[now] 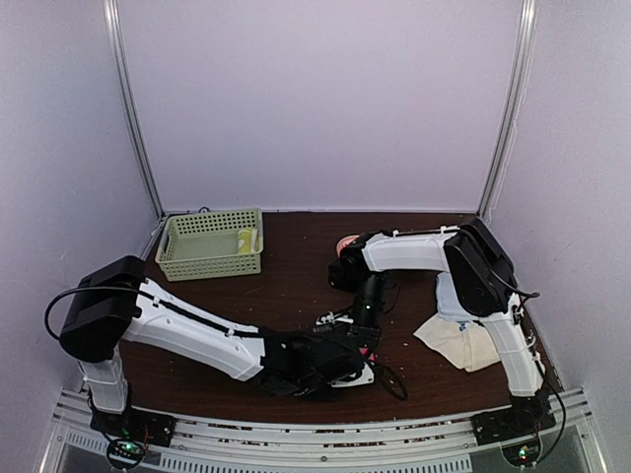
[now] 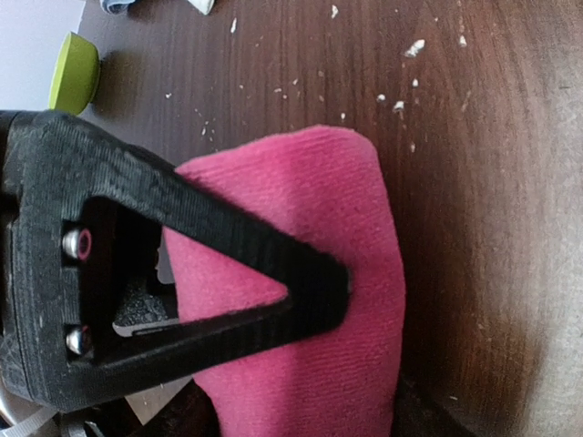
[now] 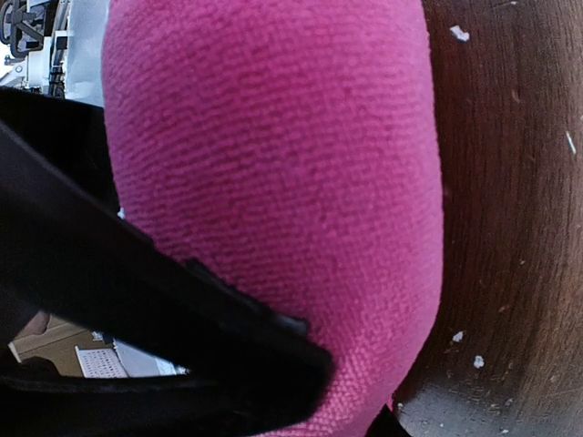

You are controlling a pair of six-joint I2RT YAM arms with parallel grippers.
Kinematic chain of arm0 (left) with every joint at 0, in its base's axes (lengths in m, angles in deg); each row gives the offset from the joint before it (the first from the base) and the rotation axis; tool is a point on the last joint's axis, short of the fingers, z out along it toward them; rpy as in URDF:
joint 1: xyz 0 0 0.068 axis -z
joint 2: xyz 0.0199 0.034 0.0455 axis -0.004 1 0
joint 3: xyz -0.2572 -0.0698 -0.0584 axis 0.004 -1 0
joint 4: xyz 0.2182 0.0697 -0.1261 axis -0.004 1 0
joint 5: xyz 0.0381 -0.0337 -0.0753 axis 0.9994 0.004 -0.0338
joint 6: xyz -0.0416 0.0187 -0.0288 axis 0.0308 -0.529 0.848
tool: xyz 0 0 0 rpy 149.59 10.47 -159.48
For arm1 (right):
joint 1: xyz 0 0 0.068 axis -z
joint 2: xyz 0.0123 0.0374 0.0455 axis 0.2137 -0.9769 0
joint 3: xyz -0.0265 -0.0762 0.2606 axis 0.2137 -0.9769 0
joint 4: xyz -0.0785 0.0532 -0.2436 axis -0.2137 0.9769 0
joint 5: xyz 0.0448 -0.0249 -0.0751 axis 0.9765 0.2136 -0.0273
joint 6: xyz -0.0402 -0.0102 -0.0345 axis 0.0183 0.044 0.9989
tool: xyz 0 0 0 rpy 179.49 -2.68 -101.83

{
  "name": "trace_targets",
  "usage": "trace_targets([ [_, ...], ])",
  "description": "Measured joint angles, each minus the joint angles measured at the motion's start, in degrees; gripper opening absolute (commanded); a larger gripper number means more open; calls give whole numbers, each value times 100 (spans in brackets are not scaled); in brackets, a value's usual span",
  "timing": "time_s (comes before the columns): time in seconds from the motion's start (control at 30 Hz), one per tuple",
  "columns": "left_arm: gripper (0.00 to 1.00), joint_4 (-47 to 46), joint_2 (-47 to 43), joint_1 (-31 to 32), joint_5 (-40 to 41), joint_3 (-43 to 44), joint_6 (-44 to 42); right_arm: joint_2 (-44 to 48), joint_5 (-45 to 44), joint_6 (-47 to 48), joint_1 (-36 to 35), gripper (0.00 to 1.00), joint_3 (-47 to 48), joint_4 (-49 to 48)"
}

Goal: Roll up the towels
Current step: Roll the towel at the center of the board.

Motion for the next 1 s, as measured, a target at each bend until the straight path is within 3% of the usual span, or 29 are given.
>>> trace_targets([
  [0.47,62,407,518,28,459,586,44,-9,-22,-2,15,24,0,63],
  [0.63,49,800,688,-50,225,922,256,-9,-72,9,50,26,0,118],
  [0.8,31,1049,802,-157,-66,1154,439,31,-164,24,68,42,-7,153],
  [1.0,15,962,835,-236,-197,1196,501,407,-476,199,55,49,-273,-44],
])
